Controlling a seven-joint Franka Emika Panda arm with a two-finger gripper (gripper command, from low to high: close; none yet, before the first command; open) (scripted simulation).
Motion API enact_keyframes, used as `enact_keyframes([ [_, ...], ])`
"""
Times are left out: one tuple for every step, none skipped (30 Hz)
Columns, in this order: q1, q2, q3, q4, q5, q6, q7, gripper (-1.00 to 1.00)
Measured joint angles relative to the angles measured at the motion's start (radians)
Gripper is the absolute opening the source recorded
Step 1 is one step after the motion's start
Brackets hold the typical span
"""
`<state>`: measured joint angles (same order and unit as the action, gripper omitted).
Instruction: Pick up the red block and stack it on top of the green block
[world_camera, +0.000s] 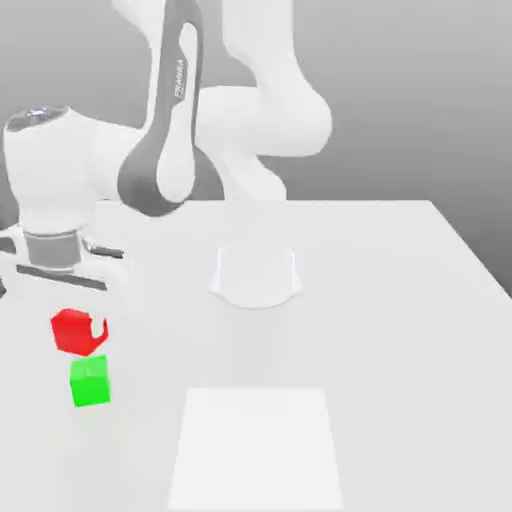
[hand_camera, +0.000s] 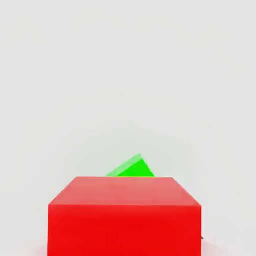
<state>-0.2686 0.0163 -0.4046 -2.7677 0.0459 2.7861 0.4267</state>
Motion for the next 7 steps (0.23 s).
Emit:
enact_keyframes([
  [-0.002,0.022,0.007,0.000,0.025,0.019,-0.018,-1.00],
  [-0.005,0.044,0.015,0.001,0.051,0.038,-0.036,-1.00],
  [-0.010,0.066,0.026,0.001,0.078,0.057,-0.055,-1.00],
  [-0.019,0.089,0.039,0.001,0.103,0.077,-0.074,-1.00],
  [-0.026,0.103,0.049,0.000,0.120,0.090,-0.085,1.00],
  [-0.026,0.103,0.049,0.000,0.120,0.090,-0.085,1.00],
  [-0.026,0.103,0.049,0.000,0.120,0.090,-0.085,1.00],
])
